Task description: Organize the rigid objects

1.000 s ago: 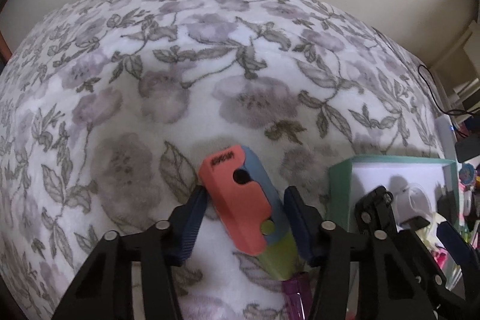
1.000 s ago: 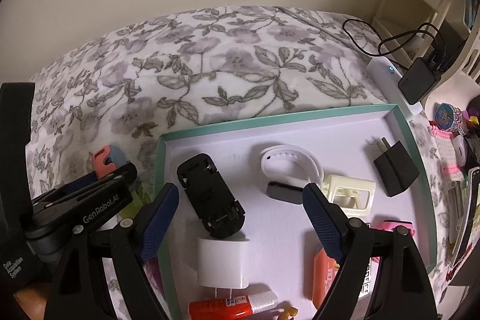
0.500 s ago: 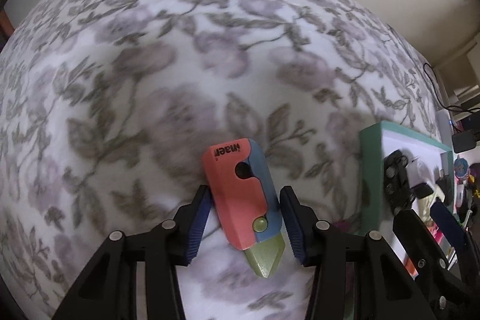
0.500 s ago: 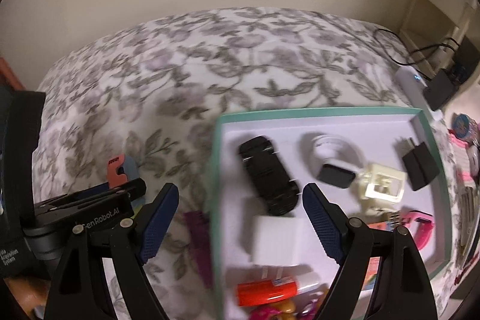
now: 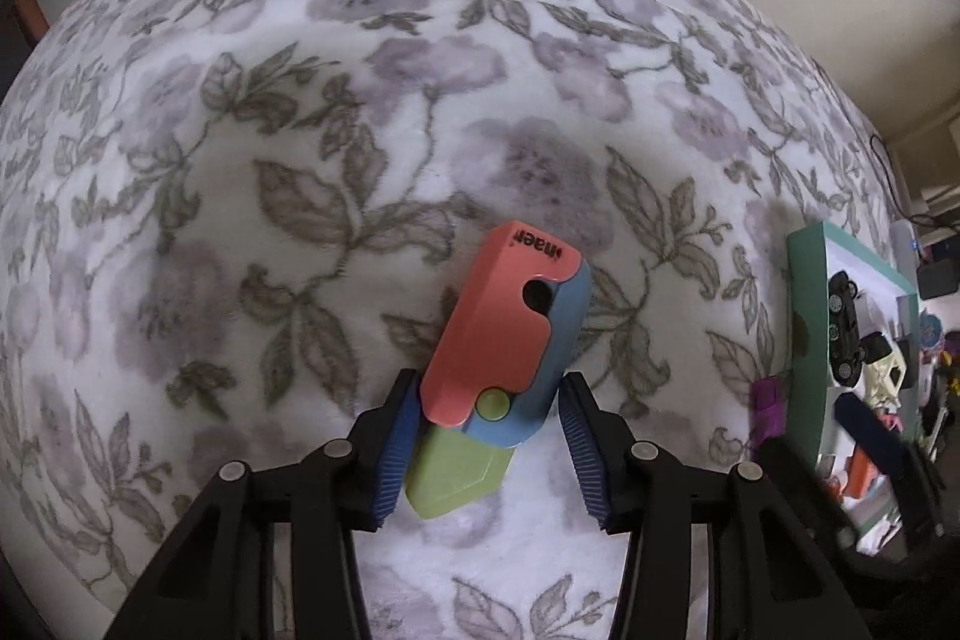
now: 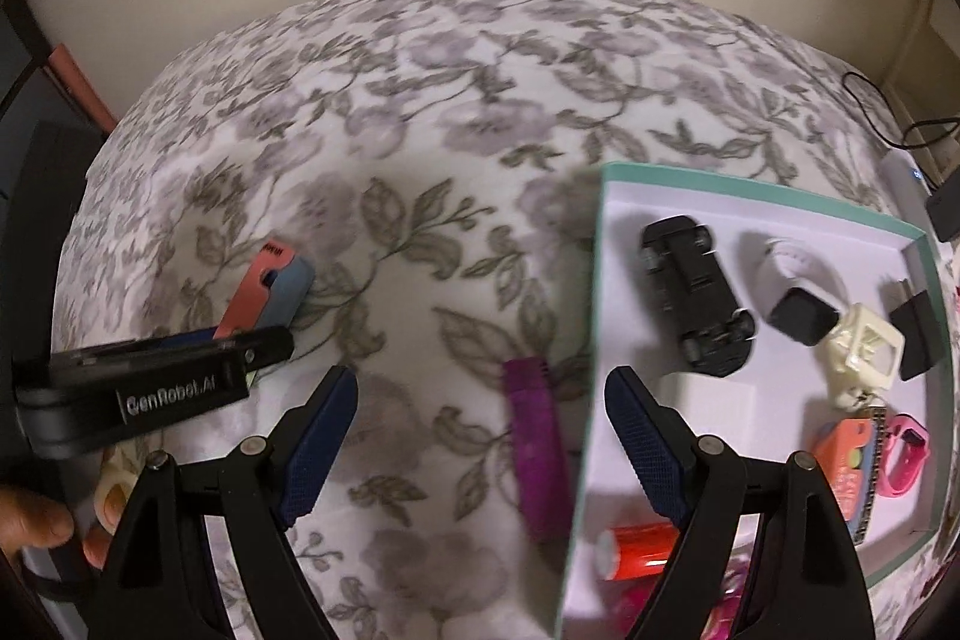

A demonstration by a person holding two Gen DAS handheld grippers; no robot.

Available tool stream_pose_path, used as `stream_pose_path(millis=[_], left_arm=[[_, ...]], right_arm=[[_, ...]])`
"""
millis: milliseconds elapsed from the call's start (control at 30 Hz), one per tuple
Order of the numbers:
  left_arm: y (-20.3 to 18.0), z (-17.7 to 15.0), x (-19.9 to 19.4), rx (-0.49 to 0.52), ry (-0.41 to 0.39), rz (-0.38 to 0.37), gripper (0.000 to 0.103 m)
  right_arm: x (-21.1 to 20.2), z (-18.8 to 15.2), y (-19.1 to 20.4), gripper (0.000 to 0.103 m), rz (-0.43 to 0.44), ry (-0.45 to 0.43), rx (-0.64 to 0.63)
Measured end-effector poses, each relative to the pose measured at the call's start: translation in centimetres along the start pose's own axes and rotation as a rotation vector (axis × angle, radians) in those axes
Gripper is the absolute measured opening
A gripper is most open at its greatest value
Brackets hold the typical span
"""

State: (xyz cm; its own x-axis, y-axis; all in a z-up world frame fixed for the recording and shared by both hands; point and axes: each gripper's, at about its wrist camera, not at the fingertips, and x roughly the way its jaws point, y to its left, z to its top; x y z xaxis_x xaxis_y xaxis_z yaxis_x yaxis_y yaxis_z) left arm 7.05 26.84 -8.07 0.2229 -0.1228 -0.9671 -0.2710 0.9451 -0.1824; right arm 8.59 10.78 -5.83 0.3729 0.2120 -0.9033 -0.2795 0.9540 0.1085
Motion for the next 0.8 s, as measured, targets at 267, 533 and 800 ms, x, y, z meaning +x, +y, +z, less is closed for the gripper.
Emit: stream_pose_path(millis=[267, 533, 800], left_arm=[[0.4, 0.2, 0.0, -0.008, 0.007, -0.029, 0.051], [1.0, 0.1, -0.4, -0.02, 0.009, -0.049, 0.051], [1.3, 0.2, -0.5, -0.028, 0.011, -0.06, 0.051]], right_arm=[[-0.1, 0.0, 0.4, 0.085, 0.032, -0.015, 0.006], [0.9, -0.3, 0.4, 0.08, 0.06, 0.009, 0.022], [2.0, -0.5, 1.4, 0.074, -0.039, 0.025, -0.054]])
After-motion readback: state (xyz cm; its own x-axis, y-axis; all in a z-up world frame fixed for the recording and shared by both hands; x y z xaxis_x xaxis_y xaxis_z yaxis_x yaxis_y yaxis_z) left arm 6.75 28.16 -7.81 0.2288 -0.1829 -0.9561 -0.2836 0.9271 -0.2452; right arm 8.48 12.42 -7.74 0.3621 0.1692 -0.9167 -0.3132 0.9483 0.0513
